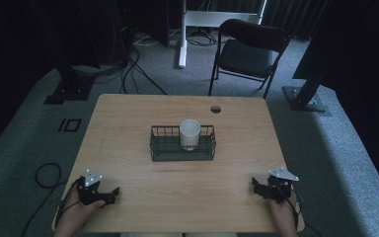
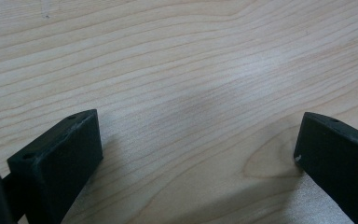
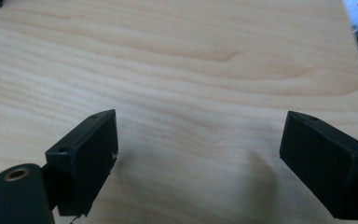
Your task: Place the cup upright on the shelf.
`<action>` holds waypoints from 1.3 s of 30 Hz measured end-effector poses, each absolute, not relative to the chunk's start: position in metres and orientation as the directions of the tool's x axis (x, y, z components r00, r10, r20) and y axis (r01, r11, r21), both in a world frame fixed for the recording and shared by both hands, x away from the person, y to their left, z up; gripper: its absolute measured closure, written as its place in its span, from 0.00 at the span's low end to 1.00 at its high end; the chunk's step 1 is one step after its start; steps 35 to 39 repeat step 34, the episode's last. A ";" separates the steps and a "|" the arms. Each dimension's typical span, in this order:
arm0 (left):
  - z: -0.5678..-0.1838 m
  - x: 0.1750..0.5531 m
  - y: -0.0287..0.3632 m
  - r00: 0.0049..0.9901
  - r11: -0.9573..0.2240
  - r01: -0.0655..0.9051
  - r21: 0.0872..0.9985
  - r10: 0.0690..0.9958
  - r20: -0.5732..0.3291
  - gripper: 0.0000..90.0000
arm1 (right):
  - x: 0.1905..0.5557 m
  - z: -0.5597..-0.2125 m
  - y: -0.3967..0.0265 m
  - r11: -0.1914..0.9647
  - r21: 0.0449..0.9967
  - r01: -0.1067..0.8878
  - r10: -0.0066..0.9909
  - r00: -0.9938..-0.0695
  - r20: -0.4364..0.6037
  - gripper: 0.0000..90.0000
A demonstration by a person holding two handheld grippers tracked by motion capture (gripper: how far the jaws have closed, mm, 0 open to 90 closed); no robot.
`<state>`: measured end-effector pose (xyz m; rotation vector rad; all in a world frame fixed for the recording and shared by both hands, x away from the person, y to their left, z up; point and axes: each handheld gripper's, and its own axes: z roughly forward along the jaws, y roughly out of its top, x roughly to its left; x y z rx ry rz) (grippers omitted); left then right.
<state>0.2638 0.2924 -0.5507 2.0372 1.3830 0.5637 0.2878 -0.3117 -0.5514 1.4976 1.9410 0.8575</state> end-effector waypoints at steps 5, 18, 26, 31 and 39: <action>-0.551 0.264 0.292 0.365 -0.272 0.673 0.688 0.931 0.011 0.01 | 0.288 -0.552 -0.318 0.174 0.734 0.656 0.970 -0.241 -0.015 0.12; -0.551 0.264 0.292 0.365 -0.272 0.673 0.688 0.931 0.011 0.01 | 0.284 -0.553 -0.320 0.195 0.724 0.661 0.956 -0.293 0.010 0.12; -0.551 0.264 0.292 0.365 -0.272 0.673 0.688 0.931 0.011 0.01 | 0.284 -0.553 -0.319 0.203 0.723 0.660 0.953 -0.304 0.011 0.12; -0.551 0.264 0.292 0.365 -0.271 0.673 0.688 0.931 0.010 0.01 | 0.284 -0.553 -0.319 0.203 0.723 0.660 0.953 -0.304 0.011 0.12; -0.551 0.264 0.292 0.365 -0.272 0.673 0.688 0.931 0.011 0.01 | 0.284 -0.553 -0.319 0.202 0.723 0.660 0.953 -0.304 0.011 0.12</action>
